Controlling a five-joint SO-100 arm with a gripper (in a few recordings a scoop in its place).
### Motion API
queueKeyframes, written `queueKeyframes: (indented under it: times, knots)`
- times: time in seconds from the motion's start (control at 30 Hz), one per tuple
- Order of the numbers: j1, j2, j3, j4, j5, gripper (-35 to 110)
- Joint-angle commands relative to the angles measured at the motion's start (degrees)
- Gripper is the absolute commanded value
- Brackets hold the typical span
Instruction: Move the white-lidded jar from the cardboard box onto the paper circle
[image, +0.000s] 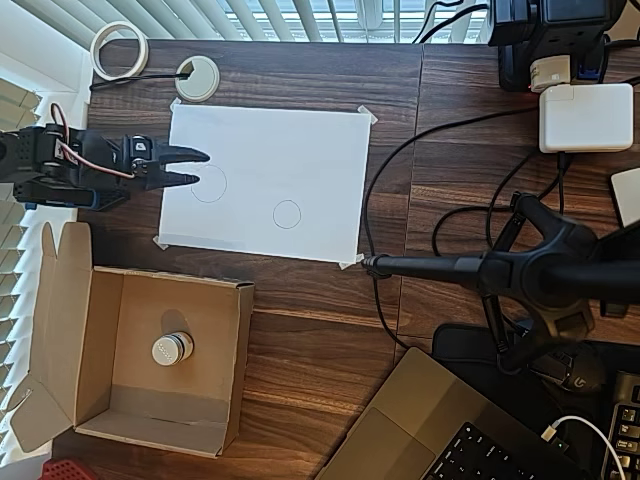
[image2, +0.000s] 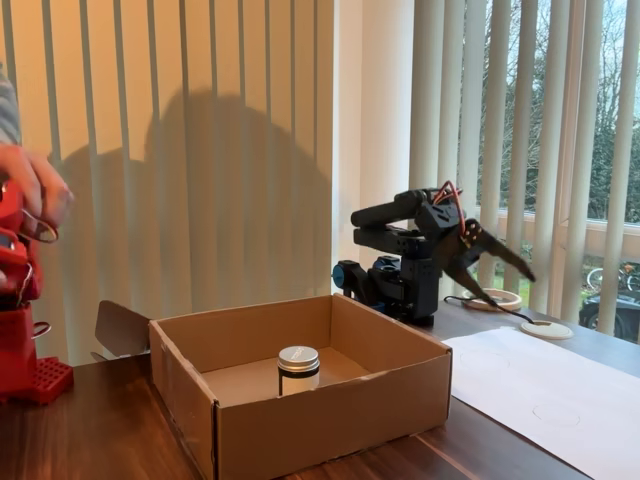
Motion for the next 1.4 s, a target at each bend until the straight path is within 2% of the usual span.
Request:
queueKeyframes:
  times: [0.0, 0.17, 0.23, 0.57, 0.8, 1.07, 1.37]
  knots:
    - [4.6, -7.9, -12.1, -2.8, -8.5, 35]
    - [11.8, -16.4, -20.6, -9.6, -20.4, 35]
    - [14.9, -19.2, -23.3, -14.7, -33.4, 34]
    - [32.3, -42.9, -42.9, -17.3, -42.1, 47]
    - [48.3, -63.8, -52.3, -27.1, -52.5, 50]
    - [55.6, -89.2, -66.8, -27.9, -61.7, 50]
    - [57.0, -94.0, -67.9, -16.8, -71.6, 50]
